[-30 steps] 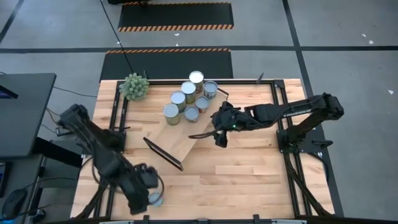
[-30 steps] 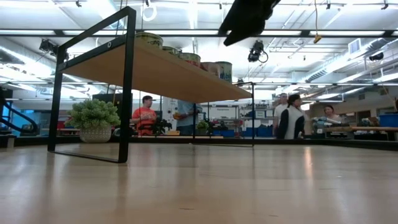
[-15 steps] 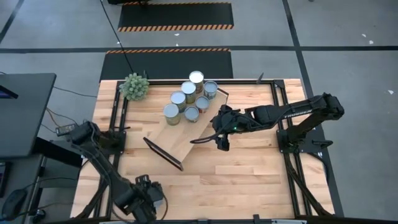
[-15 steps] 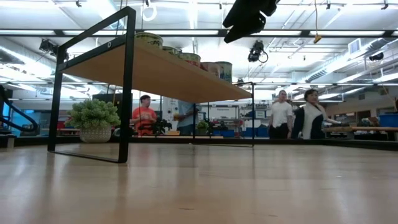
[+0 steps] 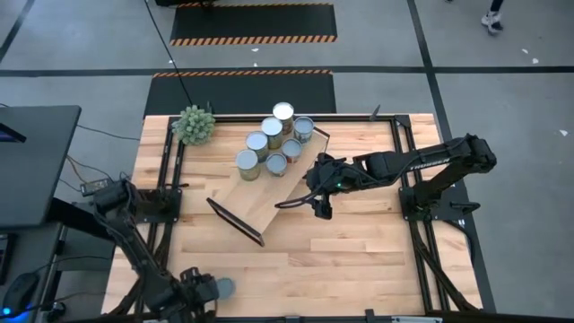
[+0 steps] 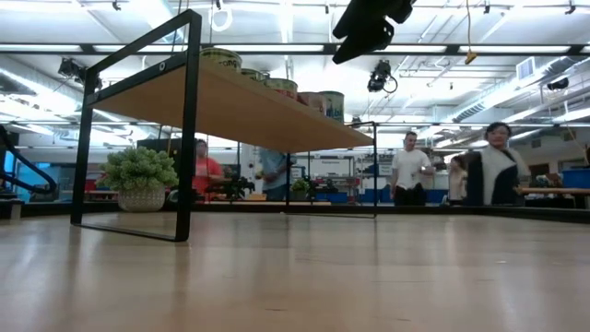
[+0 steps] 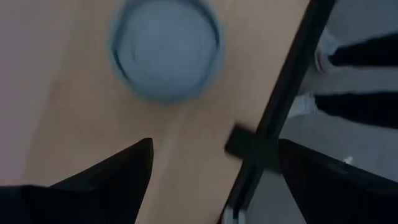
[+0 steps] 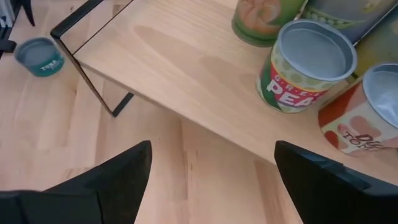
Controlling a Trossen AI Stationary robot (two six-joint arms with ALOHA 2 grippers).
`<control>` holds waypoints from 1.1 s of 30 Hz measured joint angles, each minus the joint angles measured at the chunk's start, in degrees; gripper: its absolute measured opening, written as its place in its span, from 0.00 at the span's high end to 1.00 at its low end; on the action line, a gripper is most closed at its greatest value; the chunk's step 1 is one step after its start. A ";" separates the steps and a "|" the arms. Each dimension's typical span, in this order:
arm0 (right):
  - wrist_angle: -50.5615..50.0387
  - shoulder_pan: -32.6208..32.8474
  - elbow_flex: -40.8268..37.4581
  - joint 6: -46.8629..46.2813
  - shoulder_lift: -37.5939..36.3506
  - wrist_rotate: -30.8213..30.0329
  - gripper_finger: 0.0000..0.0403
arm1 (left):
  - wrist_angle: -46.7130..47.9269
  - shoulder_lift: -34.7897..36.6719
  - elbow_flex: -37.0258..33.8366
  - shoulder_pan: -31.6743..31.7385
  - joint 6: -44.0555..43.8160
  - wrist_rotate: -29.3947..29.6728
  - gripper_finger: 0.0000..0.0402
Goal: Pick and place cans onto a shelf
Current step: Put the canned tuna on the shelf
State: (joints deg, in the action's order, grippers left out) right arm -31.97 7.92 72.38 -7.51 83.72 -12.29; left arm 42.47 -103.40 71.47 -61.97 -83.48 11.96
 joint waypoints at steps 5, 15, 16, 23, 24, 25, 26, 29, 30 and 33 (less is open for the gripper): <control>0.17 0.51 0.00 -0.03 0.00 -0.03 0.14 | -1.67 -0.46 -3.85 -0.06 -3.92 -0.42 0.14; 0.15 1.94 0.00 -1.56 0.02 -0.16 0.14 | -5.95 -0.74 -8.59 4.05 -1.21 -0.03 0.14; 0.13 2.04 0.00 -1.60 0.02 -0.20 0.14 | -6.30 -0.74 -8.83 4.09 -1.10 0.05 0.14; 0.15 2.08 0.00 -1.81 0.02 -0.49 0.14 | -10.20 -0.61 -10.03 5.93 -0.24 0.31 0.14; 0.15 2.08 0.00 -1.81 0.02 -0.56 0.14 | -10.72 -0.61 -10.02 6.28 -0.08 0.54 0.14; 0.15 2.08 0.00 -1.81 0.04 -0.62 0.14 | -11.20 -0.63 -9.99 6.69 -0.05 1.03 0.14; 0.13 2.08 0.00 -1.81 0.04 -0.66 0.14 | -11.44 -0.65 -9.98 7.10 0.23 1.43 0.14; 0.13 2.03 0.00 -1.63 0.04 -0.82 0.14 | -12.06 -0.78 -9.98 8.41 3.49 3.02 0.14; 0.11 2.05 0.00 -1.41 0.04 -1.21 0.14 | -12.19 -0.78 -9.98 8.84 4.73 3.03 0.14; 0.04 1.87 0.00 0.12 0.04 -1.56 0.14 | -13.69 -0.78 -9.98 10.15 6.23 2.10 0.14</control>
State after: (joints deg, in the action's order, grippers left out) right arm -31.93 9.80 72.38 -7.38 83.77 -13.85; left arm 28.78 -104.18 61.49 -51.82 -77.25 14.07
